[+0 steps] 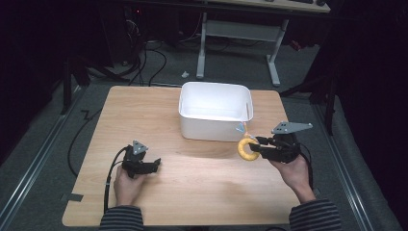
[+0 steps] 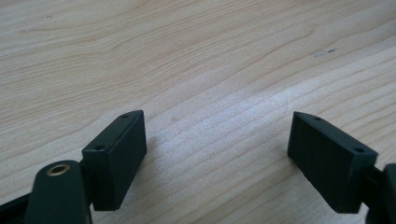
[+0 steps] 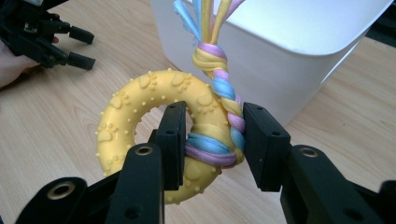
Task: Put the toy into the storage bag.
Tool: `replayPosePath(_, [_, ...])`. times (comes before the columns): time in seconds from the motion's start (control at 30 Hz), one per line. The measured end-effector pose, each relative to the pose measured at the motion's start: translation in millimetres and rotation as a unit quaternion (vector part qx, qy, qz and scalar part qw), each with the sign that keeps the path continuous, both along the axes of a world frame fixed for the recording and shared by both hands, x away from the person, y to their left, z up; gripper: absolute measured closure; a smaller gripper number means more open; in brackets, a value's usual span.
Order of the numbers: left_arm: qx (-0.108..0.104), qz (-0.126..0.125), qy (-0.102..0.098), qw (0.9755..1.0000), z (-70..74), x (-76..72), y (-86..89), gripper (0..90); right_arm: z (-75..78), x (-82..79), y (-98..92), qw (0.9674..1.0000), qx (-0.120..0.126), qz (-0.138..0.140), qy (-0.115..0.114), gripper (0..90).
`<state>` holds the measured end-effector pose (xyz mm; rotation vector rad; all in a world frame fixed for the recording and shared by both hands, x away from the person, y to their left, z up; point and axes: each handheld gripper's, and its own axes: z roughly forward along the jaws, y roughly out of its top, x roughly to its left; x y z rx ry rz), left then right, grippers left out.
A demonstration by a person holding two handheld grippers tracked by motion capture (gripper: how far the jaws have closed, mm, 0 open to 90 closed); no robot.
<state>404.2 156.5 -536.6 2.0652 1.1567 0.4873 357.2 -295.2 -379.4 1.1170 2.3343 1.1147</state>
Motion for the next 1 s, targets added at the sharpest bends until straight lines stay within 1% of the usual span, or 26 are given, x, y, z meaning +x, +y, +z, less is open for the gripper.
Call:
replayPosePath(0.17, [0.001, 0.001, -0.001, 1.0000, -0.1, -0.1, -0.2, 20.0, 13.1, 3.1, -4.3, 1.0000, 0.001, -0.005, -0.004, 62.3])
replayPosePath(0.2, [0.001, 0.001, -0.001, 1.0000, -0.1, -0.1, -0.2, 20.0, 13.1, 3.1, -4.3, 1.0000, 0.001, -0.005, -0.004, 62.3])
replayPosePath(0.23, [0.001, 0.001, -0.001, 1.0000, -0.1, -0.1, -0.2, 19.9, 18.1, 5.3, -4.3, 0.9999, -0.005, -0.006, -0.013, 62.3])
replayPosePath(0.37, [0.001, 0.001, -0.001, 1.0000, -0.1, -0.1, -0.1, 20.0, 24.9, 13.3, -2.3, 0.9997, -0.016, -0.009, -0.015, 62.3])
replayPosePath(0.4, [0.001, 0.001, -0.001, 1.0000, -0.1, -0.1, -0.1, 20.0, 24.9, 13.3, -2.3, 0.9997, -0.016, -0.009, -0.015, 62.3])
replayPosePath(0.43, [0.001, 0.001, -0.001, 1.0000, -0.1, -0.1, -0.2, 20.0, 28.7, 17.4, -1.9, 0.9997, -0.014, -0.010, -0.017, 62.3])
replayPosePath(0.53, [0.001, 0.002, -0.001, 1.0000, -0.1, -0.2, -0.2, 20.0, 33.3, 23.1, -1.4, 0.9998, -0.012, -0.011, -0.013, 62.3])
replayPosePath(0.7, [0.001, 0.001, 0.000, 1.0000, 0.0, -0.1, 0.0, 20.0, 37.7, 32.1, -0.1, 0.9998, -0.010, -0.012, -0.014, 62.3])
replayPosePath(0.77, [0.000, 0.001, 0.000, 1.0000, 0.0, -0.1, 0.0, 20.0, 41.4, 40.1, 0.2, 0.9998, 0.006, -0.019, -0.008, 62.3])
replayPosePath(0.83, [0.001, 0.001, 0.000, 1.0000, 0.0, -0.1, 0.0, 20.0, 42.8, 44.9, 1.0, 0.9997, 0.008, -0.023, -0.003, 62.2])
replayPosePath(0.87, [0.001, 0.001, 0.000, 1.0000, 0.0, -0.1, 0.0, 20.0, 42.8, 44.9, 1.0, 0.9997, 0.008, -0.023, -0.003, 62.2])
replayPosePath(0.9, [0.001, 0.001, 0.000, 1.0000, 0.0, -0.1, -0.1, 20.0, 43.7, 52.2, 2.8, 0.9997, 0.005, -0.026, 0.003, 62.3])
replayPosePath(0.97, [0.000, 0.001, 0.000, 1.0000, 0.0, -0.1, 0.0, 20.1, 44.1, 58.8, 4.5, 0.9996, -0.002, -0.026, 0.004, 62.3])
replayPosePath(1.0, [0.000, 0.001, 0.000, 1.0000, 0.0, -0.1, 0.1, 20.2, 44.1, 62.3, 5.6, 0.9996, -0.001, -0.028, 0.005, 62.3])
